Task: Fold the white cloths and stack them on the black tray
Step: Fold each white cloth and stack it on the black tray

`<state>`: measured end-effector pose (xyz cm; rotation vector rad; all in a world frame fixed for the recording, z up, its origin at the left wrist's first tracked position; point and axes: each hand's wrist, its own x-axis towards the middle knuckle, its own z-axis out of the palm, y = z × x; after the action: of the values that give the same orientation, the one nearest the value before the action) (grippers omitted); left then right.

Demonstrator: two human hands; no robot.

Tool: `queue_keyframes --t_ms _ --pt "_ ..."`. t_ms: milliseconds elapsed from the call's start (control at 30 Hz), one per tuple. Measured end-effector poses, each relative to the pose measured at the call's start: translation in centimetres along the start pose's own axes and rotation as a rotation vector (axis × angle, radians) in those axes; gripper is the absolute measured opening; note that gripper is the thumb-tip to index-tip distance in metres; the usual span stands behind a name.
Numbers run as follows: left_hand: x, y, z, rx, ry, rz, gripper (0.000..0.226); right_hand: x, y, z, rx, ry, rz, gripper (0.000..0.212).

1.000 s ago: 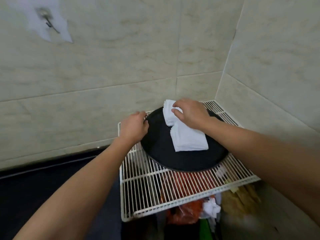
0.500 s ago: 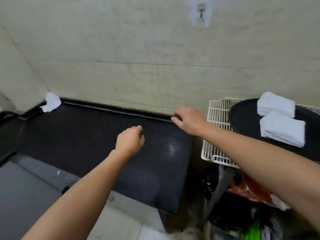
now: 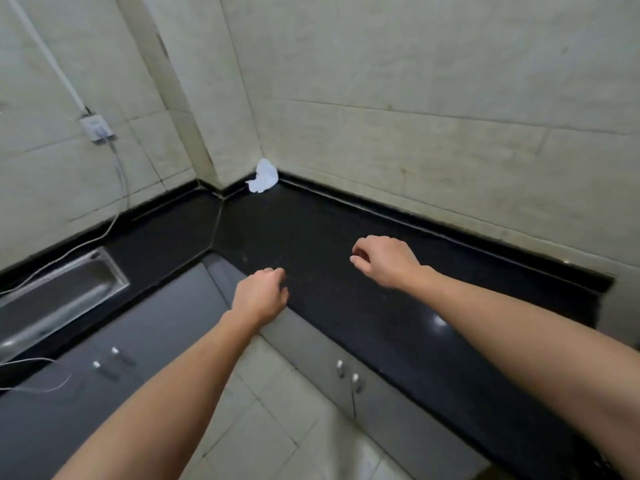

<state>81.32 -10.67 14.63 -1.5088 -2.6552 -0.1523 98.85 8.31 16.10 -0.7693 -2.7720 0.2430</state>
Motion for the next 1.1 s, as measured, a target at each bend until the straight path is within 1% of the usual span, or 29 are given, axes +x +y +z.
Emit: queue_keyframes --t_ms 133,267,433,600,700,833,933,1100 --pt "0.8 -7.0 -0.3 0.005 -0.028 -0.068 0.025 5.1 -5.2 2.7 0.021 -0.039 -0.057 0.026" --pt "2.7 -12.2 0.2 -0.013 -0.028 -0.118 0.027 10.4 -8.6 4.8 0.018 -0.060 -0.101 0.028" --pt "6.0 -16.6 1.8 -0.029 -0.052 -0.144 0.029 17.0 -10.3 8.0 0.017 -0.085 -0.125 0.028" --pt "12.1 -22.4 2.9 -0.022 -0.065 -0.189 0.030 26.0 -11.7 12.0 0.034 -0.117 -0.145 0.029" --pt "15.5 -25.2 2.7 -0.002 -0.075 -0.214 0.030 31.0 -12.0 13.1 0.046 -0.124 -0.147 0.028" --pt "20.3 -29.5 2.3 -0.021 -0.063 -0.244 0.025 38.4 -13.2 14.0 0.062 -0.115 -0.151 0.027" --pt "22.6 -32.9 2.8 -0.039 -0.080 -0.246 0.022 42.2 -14.4 15.5 0.052 -0.155 -0.146 0.027" --pt "27.5 -40.3 4.0 -0.041 -0.098 -0.246 0.024 49.2 -17.8 18.9 0.048 -0.172 -0.126 0.027"
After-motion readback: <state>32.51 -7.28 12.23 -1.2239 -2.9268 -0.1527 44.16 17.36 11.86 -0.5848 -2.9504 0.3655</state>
